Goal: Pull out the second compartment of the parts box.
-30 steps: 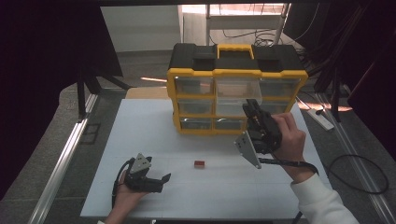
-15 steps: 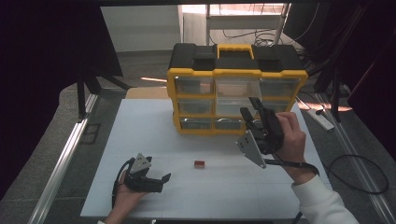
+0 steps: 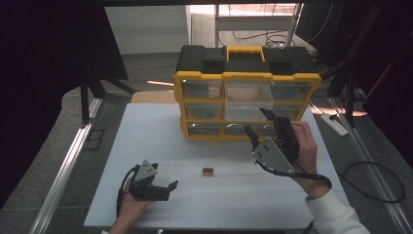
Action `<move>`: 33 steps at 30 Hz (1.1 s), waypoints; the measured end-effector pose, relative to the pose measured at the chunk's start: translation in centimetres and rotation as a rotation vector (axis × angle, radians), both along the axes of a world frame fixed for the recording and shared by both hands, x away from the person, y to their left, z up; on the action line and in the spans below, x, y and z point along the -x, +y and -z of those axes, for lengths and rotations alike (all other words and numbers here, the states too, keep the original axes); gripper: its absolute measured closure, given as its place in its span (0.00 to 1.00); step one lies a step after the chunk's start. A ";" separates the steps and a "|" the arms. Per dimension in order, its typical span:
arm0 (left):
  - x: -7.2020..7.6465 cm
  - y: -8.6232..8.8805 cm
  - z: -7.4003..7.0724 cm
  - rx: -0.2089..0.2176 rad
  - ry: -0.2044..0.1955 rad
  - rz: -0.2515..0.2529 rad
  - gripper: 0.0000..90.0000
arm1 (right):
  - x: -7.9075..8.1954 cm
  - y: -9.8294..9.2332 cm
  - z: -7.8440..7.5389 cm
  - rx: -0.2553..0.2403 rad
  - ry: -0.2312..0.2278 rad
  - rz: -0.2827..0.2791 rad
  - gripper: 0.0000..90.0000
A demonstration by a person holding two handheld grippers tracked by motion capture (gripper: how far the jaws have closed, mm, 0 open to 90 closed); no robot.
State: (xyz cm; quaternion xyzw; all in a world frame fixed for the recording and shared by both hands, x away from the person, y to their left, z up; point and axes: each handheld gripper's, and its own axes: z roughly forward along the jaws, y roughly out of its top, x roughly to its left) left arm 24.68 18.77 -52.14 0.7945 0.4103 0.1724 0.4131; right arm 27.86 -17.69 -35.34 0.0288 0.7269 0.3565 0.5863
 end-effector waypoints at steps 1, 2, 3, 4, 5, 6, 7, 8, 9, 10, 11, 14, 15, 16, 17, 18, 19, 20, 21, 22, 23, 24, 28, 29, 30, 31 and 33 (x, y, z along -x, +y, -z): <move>0.0 0.0 0.0 0.000 -0.001 0.000 0.02 | 0.0 0.0 0.0 0.000 0.000 0.000 0.35; 0.0 0.0 0.0 0.001 -0.003 0.000 0.02 | 0.1 -0.1 0.1 -0.014 0.025 -0.006 0.35; 0.0 0.0 0.0 0.001 -0.003 0.000 0.02 | 0.0 -0.2 0.1 -0.025 0.039 -0.019 0.35; 0.0 0.0 0.0 -0.001 -0.006 0.000 0.02 | 0.1 -0.4 0.2 -0.051 0.074 -0.029 0.35; 0.0 0.0 0.0 -0.001 -0.007 0.000 0.02 | 0.1 -0.5 0.2 -0.067 0.091 -0.034 0.34; 0.0 0.0 -0.1 -0.001 -0.008 0.000 0.02 | 0.1 -0.6 0.2 -0.084 0.105 -0.038 0.34; 0.0 0.0 -0.1 -0.001 -0.009 -0.001 0.02 | 0.1 -0.8 0.3 -0.104 0.124 -0.044 0.34; 0.0 0.0 -0.1 -0.001 -0.009 -0.001 0.02 | 0.1 -0.8 0.3 -0.104 0.124 -0.044 0.34; 0.0 0.0 -0.1 -0.001 -0.009 -0.001 0.02 | 0.1 -1.0 0.4 -0.139 0.158 -0.057 0.33; 0.0 0.0 -0.1 0.000 -0.010 -0.001 0.02 | 0.1 -1.2 0.5 -0.157 0.178 -0.060 0.33; 0.0 0.0 -0.1 0.000 -0.010 -0.001 0.02 | 0.1 -1.2 0.5 -0.157 0.178 -0.060 0.33; 0.0 0.0 -0.1 0.001 -0.013 0.001 0.02 | -0.1 -1.7 1.0 -0.219 0.257 -0.083 0.32; 0.0 0.0 -0.1 0.004 -0.014 0.001 0.02 | -0.2 -1.8 1.2 -0.235 0.279 -0.093 0.32; 0.1 0.1 -0.1 0.005 -0.016 0.000 0.02 | -0.2 -2.0 1.3 -0.245 0.299 -0.099 0.32; 0.1 0.1 -0.1 0.004 -0.017 0.001 0.02 | -0.3 -2.1 1.5 -0.257 0.321 -0.107 0.32; 0.1 0.1 -0.1 0.005 -0.018 0.001 0.02 | -0.5 -2.2 1.7 -0.265 0.343 -0.111 0.31; 0.1 0.2 -0.1 0.005 -0.020 0.001 0.02 | -0.6 -2.3 1.9 -0.274 0.362 -0.112 0.31; 0.1 0.2 -0.1 0.005 -0.020 0.001 0.02 | -0.7 -2.4 2.1 -0.283 0.378 -0.113 0.31; 0.1 0.2 -0.1 0.008 -0.023 0.000 0.02 | -0.8 -2.5 2.3 -0.293 0.395 -0.115 0.31; 0.1 0.2 -0.1 0.010 -0.023 0.000 0.02 | -0.9 -2.6 2.5 -0.301 0.411 -0.117 0.31; 0.1 0.2 -0.1 0.011 -0.023 -0.001 0.02 | -1.0 -2.7 2.7 -0.306 0.424 -0.116 0.31; 0.1 0.3 -0.1 0.010 -0.026 -0.001 0.02 | -1.1 -2.8 2.9 -0.309 0.436 -0.116 0.31; 0.2 0.3 -0.1 0.010 -0.030 0.000 0.02 | -1.5 -3.0 3.5 -0.345 0.498 -0.132 0.30; 0.2 0.3 -0.1 0.010 -0.030 0.000 0.02 | -1.5 -3.0 3.5 -0.345 0.498 -0.132 0.30; 0.2 0.4 -0.1 0.010 -0.031 -0.002 0.02 | -1.6 -3.1 3.7 -0.355 0.514 -0.135 0.30; 0.3 0.4 -0.1 0.014 -0.031 -0.003 0.02 | -1.7 -3.1 3.8 -0.363 0.528 -0.138 0.30; 0.3 0.4 -0.1 0.014 -0.034 -0.004 0.02 | -1.9 -3.2 4.1 -0.375 0.556 -0.144 0.30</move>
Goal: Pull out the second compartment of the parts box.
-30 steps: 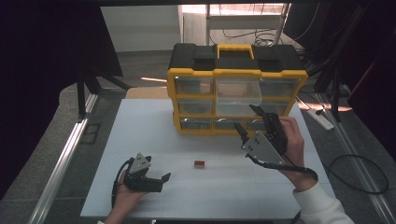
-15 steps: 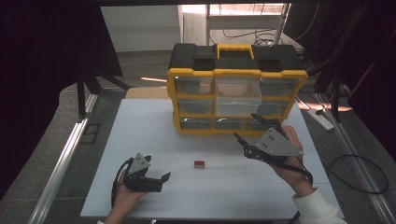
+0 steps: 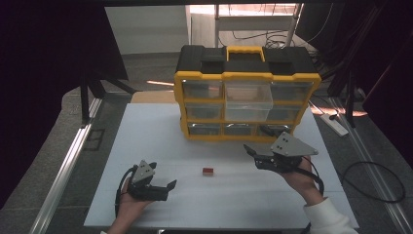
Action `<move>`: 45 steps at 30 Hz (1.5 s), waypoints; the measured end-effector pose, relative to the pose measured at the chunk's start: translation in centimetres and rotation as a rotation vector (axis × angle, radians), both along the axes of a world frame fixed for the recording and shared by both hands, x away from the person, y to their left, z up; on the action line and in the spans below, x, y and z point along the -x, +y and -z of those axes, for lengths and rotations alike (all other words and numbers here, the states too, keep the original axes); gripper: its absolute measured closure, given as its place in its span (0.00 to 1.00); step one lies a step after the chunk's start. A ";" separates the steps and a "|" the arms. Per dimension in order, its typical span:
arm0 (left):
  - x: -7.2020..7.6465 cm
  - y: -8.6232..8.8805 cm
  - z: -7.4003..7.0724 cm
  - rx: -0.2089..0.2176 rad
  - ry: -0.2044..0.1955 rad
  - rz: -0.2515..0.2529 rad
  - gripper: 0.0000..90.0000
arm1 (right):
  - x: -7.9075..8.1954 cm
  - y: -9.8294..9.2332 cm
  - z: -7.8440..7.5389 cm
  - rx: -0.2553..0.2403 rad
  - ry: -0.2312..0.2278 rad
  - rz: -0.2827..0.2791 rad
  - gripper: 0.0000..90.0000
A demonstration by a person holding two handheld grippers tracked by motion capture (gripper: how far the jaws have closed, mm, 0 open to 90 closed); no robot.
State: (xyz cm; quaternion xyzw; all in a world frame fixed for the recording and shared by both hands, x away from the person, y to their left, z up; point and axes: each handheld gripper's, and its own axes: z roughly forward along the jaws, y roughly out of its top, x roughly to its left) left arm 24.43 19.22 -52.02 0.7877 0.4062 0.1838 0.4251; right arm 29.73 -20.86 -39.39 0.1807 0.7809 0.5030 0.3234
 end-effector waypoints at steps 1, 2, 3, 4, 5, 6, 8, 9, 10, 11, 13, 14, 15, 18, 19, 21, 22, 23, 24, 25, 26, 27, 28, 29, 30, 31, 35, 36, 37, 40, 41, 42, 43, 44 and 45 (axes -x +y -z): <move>0.0 0.0 0.0 0.002 -0.001 0.001 0.02 | -0.2 0.0 0.3 -0.007 0.024 -0.005 0.30; 0.0 0.0 0.0 0.003 -0.002 0.002 0.02 | -0.2 -0.1 0.5 -0.009 0.035 -0.008 0.30; 0.0 0.0 0.0 0.004 -0.003 0.003 0.02 | -0.3 -0.1 0.6 -0.010 0.046 -0.012 0.30; 0.0 -0.1 0.0 0.007 -0.003 0.003 0.02 | -0.3 -0.1 0.7 -0.009 0.053 -0.011 0.30; -0.1 -0.1 0.0 0.007 -0.004 0.004 0.02 | -0.4 -0.1 0.8 -0.013 0.064 -0.013 0.30; -0.1 -0.1 0.0 0.005 -0.005 0.005 0.02 | -0.4 -0.1 1.0 -0.016 0.073 -0.013 0.30; -0.2 -0.2 0.0 0.001 -0.007 0.008 0.02 | -0.5 -0.2 1.2 -0.018 0.094 -0.018 0.30; -0.3 -0.2 0.0 0.003 -0.007 0.008 0.02 | -0.6 -0.2 1.3 -0.020 0.106 -0.022 0.30; -0.3 -0.2 0.0 0.001 -0.007 0.009 0.02 | -0.6 -0.2 1.5 -0.020 0.117 -0.022 0.30; -0.3 -0.2 0.0 0.001 -0.007 0.009 0.02 | -0.6 -0.2 1.5 -0.020 0.117 -0.022 0.30; -0.3 -0.3 -0.1 -0.001 -0.010 0.010 0.02 | -0.8 -0.2 1.8 -0.023 0.145 -0.030 0.30; -0.3 -0.4 -0.1 -0.001 -0.010 0.011 0.02 | -0.8 -0.2 2.0 -0.024 0.155 -0.037 0.30; -0.3 -0.4 -0.1 -0.002 -0.010 0.012 0.02 | -0.8 -0.2 2.1 -0.022 0.165 -0.040 0.30; -0.3 -0.4 -0.2 -0.002 -0.011 0.010 0.02 | -1.0 -0.3 2.4 -0.025 0.194 -0.045 0.30; -0.3 -0.3 -0.2 -0.002 -0.011 0.009 0.02 | -1.0 -0.3 2.5 -0.026 0.200 -0.048 0.30; -0.3 -0.4 -0.2 -0.002 -0.009 0.009 0.02 | -1.1 -0.2 2.7 -0.024 0.214 -0.048 0.30; -0.3 -0.4 -0.2 -0.002 -0.009 0.009 0.02 | -1.1 -0.2 2.7 -0.024 0.214 -0.048 0.30; -0.3 -0.4 -0.1 -0.003 -0.008 0.013 0.02 | -1.2 -0.2 2.9 -0.023 0.228 -0.050 0.30; -0.3 -0.5 -0.1 -0.005 -0.009 0.014 0.02 | -1.2 -0.1 3.0 -0.022 0.233 -0.047 0.30; -0.3 -0.5 -0.1 -0.006 -0.010 0.015 0.02 | -1.2 -0.1 3.1 -0.021 0.237 -0.046 0.30; -0.3 -0.5 -0.2 -0.006 -0.011 0.015 0.02 | -1.3 0.0 3.3 -0.022 0.248 -0.048 0.30; -0.3 -0.5 -0.2 -0.006 -0.011 0.015 0.02 | -1.3 0.0 3.3 -0.022 0.248 -0.048 0.30; -0.3 -0.5 -0.2 -0.004 -0.012 0.015 0.02 | -1.3 0.0 3.4 -0.020 0.253 -0.049 0.30; -0.3 -0.5 -0.2 -0.006 -0.012 0.016 0.02 | -1.3 0.1 3.6 -0.019 0.262 -0.049 0.30; -0.3 -0.5 -0.2 -0.006 -0.012 0.016 0.02 | -1.4 0.2 3.7 -0.019 0.271 -0.048 0.30; -0.3 -0.5 -0.2 -0.005 -0.012 0.015 0.02 | -1.4 0.2 3.8 -0.020 0.277 -0.048 0.30; -0.4 -0.5 -0.2 -0.007 -0.012 0.014 0.02 | -1.5 0.3 3.9 -0.021 0.281 -0.049 0.30; -0.4 -0.6 -0.2 -0.007 -0.011 0.014 0.02 | -1.5 0.4 4.0 -0.020 0.286 -0.054 0.30; -0.4 -0.6 -0.2 -0.008 -0.011 0.014 0.02 | -1.5 0.4 4.0 -0.020 0.286 -0.054 0.30; -0.4 -0.6 -0.2 -0.009 -0.011 0.016 0.02 | -1.5 0.5 4.1 -0.017 0.293 -0.055 0.30; -0.4 -0.6 -0.2 -0.008 -0.011 0.015 0.02 | -1.5 0.6 4.2 -0.017 0.296 -0.054 0.30; -0.4 -0.5 -0.2 -0.007 -0.010 0.013 0.02 | -1.6 0.7 4.2 -0.019 0.299 -0.054 0.30; -0.4 -0.5 -0.2 -0.005 -0.010 0.011 0.02 | -1.6 1.0 4.3 -0.012 0.302 -0.057 0.30; -0.4 -0.5 -0.2 -0.002 -0.012 0.009 0.02 | -1.6 1.1 4.4 -0.009 0.302 -0.057 0.30; -0.4 -0.5 -0.2 -0.002 -0.012 0.009 0.02 | -1.6 1.1 4.4 -0.009 0.302 -0.057 0.30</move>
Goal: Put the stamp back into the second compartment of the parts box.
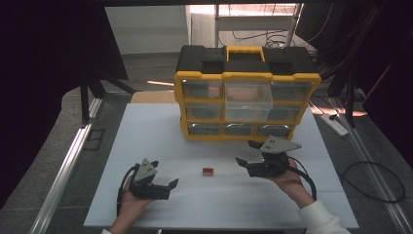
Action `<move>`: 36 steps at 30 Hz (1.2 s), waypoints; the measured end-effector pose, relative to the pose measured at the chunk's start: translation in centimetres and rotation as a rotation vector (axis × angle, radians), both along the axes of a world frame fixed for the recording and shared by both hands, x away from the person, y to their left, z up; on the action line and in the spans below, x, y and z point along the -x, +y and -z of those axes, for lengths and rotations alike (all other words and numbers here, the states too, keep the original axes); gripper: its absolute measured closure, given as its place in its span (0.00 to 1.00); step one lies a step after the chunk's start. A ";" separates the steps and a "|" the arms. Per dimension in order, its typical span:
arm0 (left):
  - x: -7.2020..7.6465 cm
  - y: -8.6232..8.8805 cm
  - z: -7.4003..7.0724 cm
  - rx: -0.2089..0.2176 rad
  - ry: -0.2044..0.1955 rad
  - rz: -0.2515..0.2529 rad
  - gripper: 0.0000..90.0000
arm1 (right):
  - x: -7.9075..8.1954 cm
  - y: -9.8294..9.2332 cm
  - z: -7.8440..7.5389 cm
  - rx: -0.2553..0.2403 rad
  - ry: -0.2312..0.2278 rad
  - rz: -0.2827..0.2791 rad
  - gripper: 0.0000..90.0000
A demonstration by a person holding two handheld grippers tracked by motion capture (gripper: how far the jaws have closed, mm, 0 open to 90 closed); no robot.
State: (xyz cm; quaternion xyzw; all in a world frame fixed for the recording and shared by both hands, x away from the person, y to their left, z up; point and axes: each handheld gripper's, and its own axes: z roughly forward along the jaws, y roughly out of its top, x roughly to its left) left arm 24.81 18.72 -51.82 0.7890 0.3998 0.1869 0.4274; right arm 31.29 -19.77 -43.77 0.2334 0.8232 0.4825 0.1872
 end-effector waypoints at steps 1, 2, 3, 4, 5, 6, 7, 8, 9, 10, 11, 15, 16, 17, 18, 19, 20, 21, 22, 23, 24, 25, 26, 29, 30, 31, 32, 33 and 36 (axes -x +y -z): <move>0.0 0.0 0.0 -0.001 0.000 0.000 0.02 | 0.0 0.2 0.0 0.003 0.001 -0.002 0.30; 0.0 0.0 0.0 -0.002 0.000 0.000 0.02 | 0.0 0.4 0.1 0.011 0.002 -0.012 0.30; 0.0 0.0 0.0 -0.002 -0.001 0.000 0.02 | 0.0 0.5 0.2 0.016 0.004 -0.015 0.30; 0.0 0.0 0.0 -0.002 -0.003 0.000 0.02 | 0.0 0.5 0.2 0.016 0.004 -0.015 0.30; 0.0 0.0 -0.1 -0.001 -0.003 -0.001 0.02 | -0.1 0.6 0.2 0.018 0.005 -0.017 0.30; 0.0 0.0 -0.1 0.000 -0.005 -0.002 0.02 | -0.1 0.7 0.3 0.022 0.007 -0.017 0.30; 0.0 0.0 -0.1 0.002 -0.008 -0.002 0.03 | -0.1 0.7 0.3 0.027 0.009 -0.017 0.30; -0.1 0.0 -0.1 0.002 -0.009 -0.002 0.03 | -0.2 0.8 0.4 0.028 0.008 -0.017 0.30; -0.1 0.0 -0.1 0.002 -0.009 -0.002 0.03 | -0.2 0.8 0.4 0.028 0.008 -0.017 0.30; -0.1 0.0 -0.1 0.003 -0.010 -0.002 0.03 | -0.2 0.8 0.4 0.029 0.011 -0.018 0.30; -0.1 0.1 -0.1 0.004 -0.010 -0.002 0.03 | -0.2 0.8 0.4 0.032 0.012 -0.019 0.30; -0.1 0.2 -0.1 0.004 -0.011 -0.002 0.03 | -0.2 1.1 0.6 0.042 0.016 -0.023 0.30; -0.1 0.2 -0.1 0.005 -0.011 -0.002 0.03 | -0.3 1.3 0.7 0.045 0.020 -0.025 0.30; -0.1 0.2 -0.1 0.006 -0.010 -0.002 0.03 | -0.3 1.4 0.7 0.047 0.020 -0.028 0.30; -0.1 0.2 -0.1 0.007 -0.010 -0.002 0.03 | -0.3 1.5 0.8 0.048 0.022 -0.029 0.30; -0.1 0.3 -0.1 0.007 -0.011 -0.003 0.03 | -0.4 1.6 0.9 0.054 0.023 -0.031 0.30; -0.1 0.4 -0.1 0.007 -0.010 -0.004 0.03 | -0.4 1.8 1.0 0.063 0.023 -0.032 0.30; -0.1 0.4 -0.1 0.009 -0.011 -0.006 0.03 | -0.5 1.9 1.1 0.063 0.026 -0.037 0.30; 0.0 0.5 -0.1 0.009 -0.012 -0.008 0.03 | -0.6 2.1 1.2 0.068 0.027 -0.038 0.30; 0.0 0.6 -0.1 0.012 -0.011 -0.010 0.03 | -0.6 2.2 1.3 0.067 0.031 -0.043 0.30; 0.0 0.6 -0.1 0.015 -0.011 -0.011 0.03 | -0.7 2.3 1.4 0.067 0.037 -0.045 0.30; 0.1 0.7 -0.1 0.015 -0.012 -0.014 0.03 | -0.8 2.4 1.5 0.072 0.040 -0.047 0.30; 0.1 0.7 -0.1 0.015 -0.014 -0.014 0.03 | -0.8 2.6 1.6 0.076 0.044 -0.048 0.30; 0.2 0.7 -0.2 0.010 -0.014 -0.014 0.03 | -1.0 3.0 2.1 0.086 0.060 -0.057 0.30; 0.2 0.7 -0.2 0.009 -0.013 -0.014 0.03 | -1.0 3.3 2.4 0.091 0.067 -0.063 0.30; 0.3 0.7 -0.2 0.007 -0.014 -0.015 0.03 | -1.1 3.5 2.6 0.095 0.069 -0.067 0.30; 0.3 0.7 -0.2 0.007 -0.014 -0.015 0.03 | -1.1 3.5 2.6 0.095 0.069 -0.067 0.30; 0.3 0.8 -0.2 0.008 -0.015 -0.017 0.03 | -1.1 3.7 2.7 0.103 0.069 -0.072 0.30; 0.3 0.7 -0.3 0.008 -0.017 -0.020 0.03 | -1.0 4.3 3.1 0.117 0.079 -0.090 0.30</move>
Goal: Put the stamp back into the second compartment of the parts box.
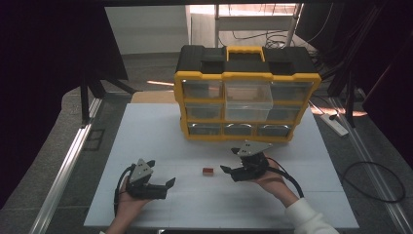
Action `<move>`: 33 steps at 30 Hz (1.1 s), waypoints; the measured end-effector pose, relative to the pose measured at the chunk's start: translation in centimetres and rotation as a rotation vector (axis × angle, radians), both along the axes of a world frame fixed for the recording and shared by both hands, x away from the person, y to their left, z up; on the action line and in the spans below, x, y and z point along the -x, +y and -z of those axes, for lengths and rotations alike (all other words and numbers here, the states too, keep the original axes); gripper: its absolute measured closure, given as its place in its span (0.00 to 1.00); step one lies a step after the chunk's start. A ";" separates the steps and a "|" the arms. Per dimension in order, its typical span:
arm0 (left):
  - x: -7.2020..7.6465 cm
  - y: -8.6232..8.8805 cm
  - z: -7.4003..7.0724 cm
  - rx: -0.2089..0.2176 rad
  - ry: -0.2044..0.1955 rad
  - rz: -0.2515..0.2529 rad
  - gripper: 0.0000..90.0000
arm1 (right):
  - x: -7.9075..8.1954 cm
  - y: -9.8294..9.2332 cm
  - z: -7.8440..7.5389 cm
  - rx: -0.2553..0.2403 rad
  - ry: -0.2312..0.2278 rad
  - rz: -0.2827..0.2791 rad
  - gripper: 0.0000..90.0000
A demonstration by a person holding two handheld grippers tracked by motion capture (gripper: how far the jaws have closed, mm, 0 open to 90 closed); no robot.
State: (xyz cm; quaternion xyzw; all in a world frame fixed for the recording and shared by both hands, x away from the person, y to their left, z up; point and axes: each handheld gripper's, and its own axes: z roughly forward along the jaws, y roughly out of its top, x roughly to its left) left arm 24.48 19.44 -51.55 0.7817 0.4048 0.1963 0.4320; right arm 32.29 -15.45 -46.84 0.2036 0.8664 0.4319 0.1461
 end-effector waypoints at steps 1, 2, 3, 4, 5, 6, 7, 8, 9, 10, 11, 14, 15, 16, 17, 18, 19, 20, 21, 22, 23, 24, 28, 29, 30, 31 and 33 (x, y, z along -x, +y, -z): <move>0.0 0.0 0.0 0.000 0.000 0.000 0.03 | 0.0 0.0 0.0 0.000 0.000 0.000 0.30; 0.0 0.0 0.0 -0.001 0.000 0.001 0.03 | 0.0 0.1 0.1 0.002 0.002 -0.004 0.30; -0.1 -0.1 0.0 -0.003 -0.002 0.003 0.03 | 0.0 0.3 0.1 0.003 0.006 -0.008 0.30; -0.1 -0.1 0.0 -0.003 -0.002 0.003 0.03 | 0.0 0.4 0.2 0.007 0.007 -0.010 0.30; -0.1 -0.1 0.0 -0.003 -0.001 0.004 0.03 | -0.1 0.5 0.2 0.009 0.007 -0.013 0.30; -0.2 -0.2 0.0 -0.003 0.001 0.006 0.03 | -0.1 0.7 0.2 0.008 0.009 -0.014 0.30; -0.2 -0.2 0.0 -0.004 0.000 0.007 0.03 | -0.2 0.8 0.2 0.008 0.011 -0.017 0.30; -0.2 -0.2 0.0 -0.003 0.001 0.008 0.03 | -0.3 0.9 0.1 0.011 0.014 -0.017 0.30; -0.2 -0.3 0.0 -0.001 0.001 0.008 0.03 | -0.3 1.1 0.2 0.009 0.016 -0.019 0.30; -0.2 -0.3 0.0 -0.001 0.001 0.008 0.03 | -0.4 1.3 0.2 0.008 0.018 -0.021 0.30; -0.3 -0.3 0.0 0.000 0.000 0.010 0.03 | -0.5 1.5 0.2 0.009 0.021 -0.025 0.30; -0.2 -0.2 0.0 0.000 -0.001 0.009 0.03 | -0.6 2.2 0.4 0.015 0.027 -0.045 0.30; -0.2 -0.2 0.0 0.000 -0.002 0.008 0.03 | -0.6 2.4 0.5 0.019 0.030 -0.050 0.30; -0.2 -0.2 0.0 0.002 -0.002 0.008 0.03 | -0.7 2.7 0.6 0.030 0.031 -0.053 0.30; -0.2 -0.2 0.0 0.002 -0.001 0.007 0.03 | -0.7 2.9 0.8 0.027 0.034 -0.058 0.30; -0.2 -0.2 0.0 0.001 -0.001 0.007 0.03 | -0.8 3.1 1.0 0.031 0.039 -0.062 0.30; -0.2 -0.2 0.0 -0.001 -0.001 0.008 0.03 | -0.8 3.3 1.2 0.034 0.042 -0.064 0.30; -0.2 -0.2 0.0 -0.001 -0.001 0.008 0.03 | -0.8 3.4 1.3 0.041 0.046 -0.067 0.30; -0.2 -0.2 0.0 -0.002 -0.001 0.009 0.03 | -0.9 3.6 1.5 0.041 0.051 -0.071 0.30; -0.2 -0.2 0.0 -0.002 0.000 0.009 0.03 | -0.9 3.7 1.6 0.043 0.054 -0.075 0.30; -0.2 -0.2 0.0 -0.002 0.000 0.010 0.03 | -0.9 3.8 1.8 0.048 0.057 -0.079 0.30; -0.2 -0.2 0.0 -0.002 0.000 0.009 0.03 | -0.9 3.9 1.9 0.050 0.059 -0.082 0.30; -0.2 -0.3 0.0 -0.002 0.001 0.007 0.03 | -1.0 4.1 2.2 0.059 0.066 -0.089 0.30; -0.2 -0.3 0.0 -0.003 0.001 0.007 0.03 | -1.0 4.1 2.3 0.064 0.071 -0.091 0.30; -0.2 -0.3 0.0 -0.004 0.002 0.008 0.03 | -1.0 4.1 2.3 0.064 0.071 -0.091 0.30; -0.2 -0.3 0.0 -0.006 0.003 0.008 0.03 | -1.1 4.2 2.4 0.068 0.074 -0.092 0.30; -0.2 -0.3 0.0 -0.009 0.003 0.007 0.03 | -1.2 4.3 2.5 0.071 0.073 -0.094 0.30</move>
